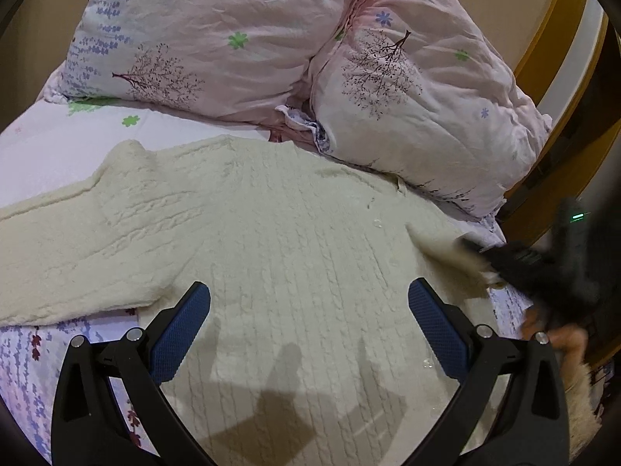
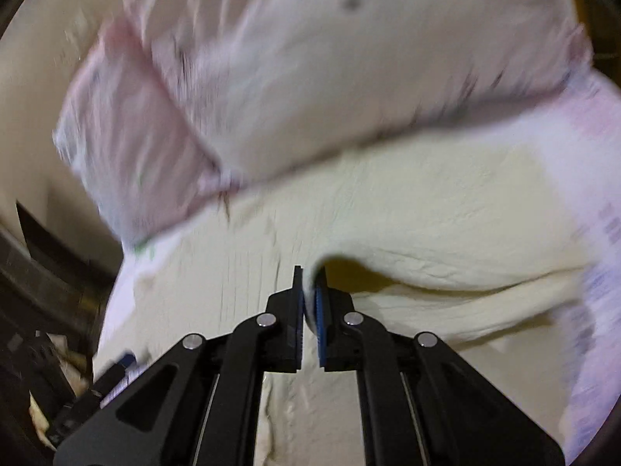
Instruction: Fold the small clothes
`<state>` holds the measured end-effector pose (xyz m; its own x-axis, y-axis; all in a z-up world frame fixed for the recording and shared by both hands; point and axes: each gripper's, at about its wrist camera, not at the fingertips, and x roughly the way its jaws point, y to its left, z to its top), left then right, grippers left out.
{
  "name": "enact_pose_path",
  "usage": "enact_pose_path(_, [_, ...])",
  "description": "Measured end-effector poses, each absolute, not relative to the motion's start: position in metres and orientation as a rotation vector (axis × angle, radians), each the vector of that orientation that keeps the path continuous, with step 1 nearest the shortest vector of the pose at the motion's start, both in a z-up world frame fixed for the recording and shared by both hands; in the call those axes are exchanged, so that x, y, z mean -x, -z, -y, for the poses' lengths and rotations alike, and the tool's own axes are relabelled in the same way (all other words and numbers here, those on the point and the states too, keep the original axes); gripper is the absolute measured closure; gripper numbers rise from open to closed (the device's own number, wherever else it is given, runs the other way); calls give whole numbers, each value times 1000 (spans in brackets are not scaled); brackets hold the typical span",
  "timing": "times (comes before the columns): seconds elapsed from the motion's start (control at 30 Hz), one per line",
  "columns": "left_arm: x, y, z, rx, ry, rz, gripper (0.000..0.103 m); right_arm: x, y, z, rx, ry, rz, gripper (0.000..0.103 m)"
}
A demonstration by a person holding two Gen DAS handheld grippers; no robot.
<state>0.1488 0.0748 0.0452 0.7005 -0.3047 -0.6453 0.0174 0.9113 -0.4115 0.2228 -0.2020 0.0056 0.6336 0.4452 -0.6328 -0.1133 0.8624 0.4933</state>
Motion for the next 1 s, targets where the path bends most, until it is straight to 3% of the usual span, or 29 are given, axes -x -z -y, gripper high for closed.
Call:
enact_pose_path(0.17, [-148, -42, -77, 414, 209, -791, 1, -222, 19, 221, -616, -342, -905, 60])
enact_pose_path(0.37, [-150, -37, -81, 461, 234, -803, 1, -218, 18, 283, -802, -214, -832, 56])
enact_pose_path(0.57, [-150, -34, -87, 515, 259, -812, 1, -222, 21, 314, -856, -101, -795, 59])
enact_pose_path(0.6, [-150, -34, -88, 522, 259, -810, 1, -224, 20, 314, -857, -89, -793, 63])
enact_pose_path(0.67, [-149, -34, -91, 529, 259, -807, 1, -230, 17, 311, -822, -59, -777, 93])
enact_pose_path(0.7, [-149, -35, -92, 531, 259, -806, 1, -234, 11, 305, -763, -39, -763, 95])
enact_pose_path(0.9, [-150, -34, -100, 588, 264, -798, 1, -227, -41, 229, -469, -184, -627, 97])
enact_pose_path(1.0, [-153, -31, -101, 644, 282, -808, 1, -224, -44, 161, -321, -403, -676, 92])
